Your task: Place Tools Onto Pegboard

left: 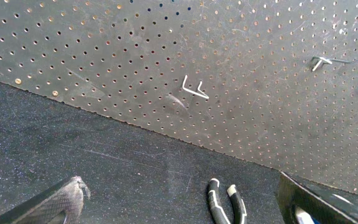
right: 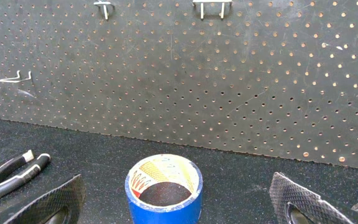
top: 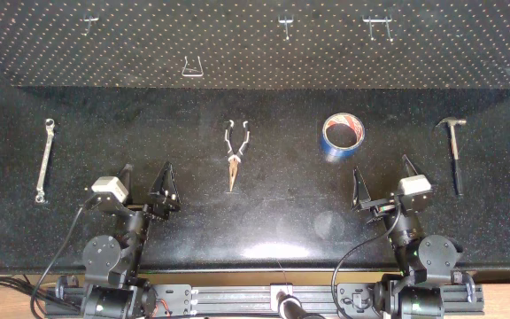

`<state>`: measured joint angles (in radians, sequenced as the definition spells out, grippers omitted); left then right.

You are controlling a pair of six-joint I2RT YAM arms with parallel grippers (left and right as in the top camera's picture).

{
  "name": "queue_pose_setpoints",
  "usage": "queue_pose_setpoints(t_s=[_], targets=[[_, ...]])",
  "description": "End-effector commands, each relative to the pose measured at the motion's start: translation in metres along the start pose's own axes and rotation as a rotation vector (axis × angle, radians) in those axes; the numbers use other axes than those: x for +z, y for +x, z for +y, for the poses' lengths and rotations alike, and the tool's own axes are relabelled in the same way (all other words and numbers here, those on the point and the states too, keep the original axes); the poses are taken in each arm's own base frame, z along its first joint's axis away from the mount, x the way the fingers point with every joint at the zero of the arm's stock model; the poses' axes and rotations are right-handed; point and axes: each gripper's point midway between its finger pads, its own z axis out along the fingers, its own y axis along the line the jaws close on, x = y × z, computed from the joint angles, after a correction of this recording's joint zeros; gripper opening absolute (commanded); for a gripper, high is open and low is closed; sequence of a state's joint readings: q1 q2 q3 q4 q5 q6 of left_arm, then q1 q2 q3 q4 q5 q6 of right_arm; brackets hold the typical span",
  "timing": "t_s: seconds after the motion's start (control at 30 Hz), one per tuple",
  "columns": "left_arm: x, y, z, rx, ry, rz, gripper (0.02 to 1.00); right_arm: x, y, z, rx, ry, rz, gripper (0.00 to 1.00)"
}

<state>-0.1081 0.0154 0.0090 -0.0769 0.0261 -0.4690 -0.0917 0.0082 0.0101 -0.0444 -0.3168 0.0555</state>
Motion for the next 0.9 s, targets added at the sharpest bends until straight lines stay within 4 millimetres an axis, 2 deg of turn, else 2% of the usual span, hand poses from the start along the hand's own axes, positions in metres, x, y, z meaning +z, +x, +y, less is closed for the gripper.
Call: queue_pose_setpoints(t_s=[0.03, 0.13, 0.17, 0.9], targets=[[-0.0001, -0.0005, 0.0033, 0.185, -0.019, -0.007, 0.993, -0.0001, 0.0012, 0.0004, 0.003, -0.003, -0.002, 0.976], [-0.0001, -0.0006, 0.0031, 0.506, -0.019, -0.005, 0.993, -0.0001, 0.0012, 0.0004, 0.003, -0.003, -0.002, 0.976], [-0.0001, -0.0004, 0.0030, 0.564, -0.018, -0.003, 0.993, -0.0001, 0.0011, 0.0004, 0.003, -0.003, -0.002, 0.974], [-0.0001, -0.0004, 0.0030, 0.564, -0.018, -0.003, 0.993, -0.0001, 0.0011, 0.0004, 0.003, -0.003, -0.002, 0.976]])
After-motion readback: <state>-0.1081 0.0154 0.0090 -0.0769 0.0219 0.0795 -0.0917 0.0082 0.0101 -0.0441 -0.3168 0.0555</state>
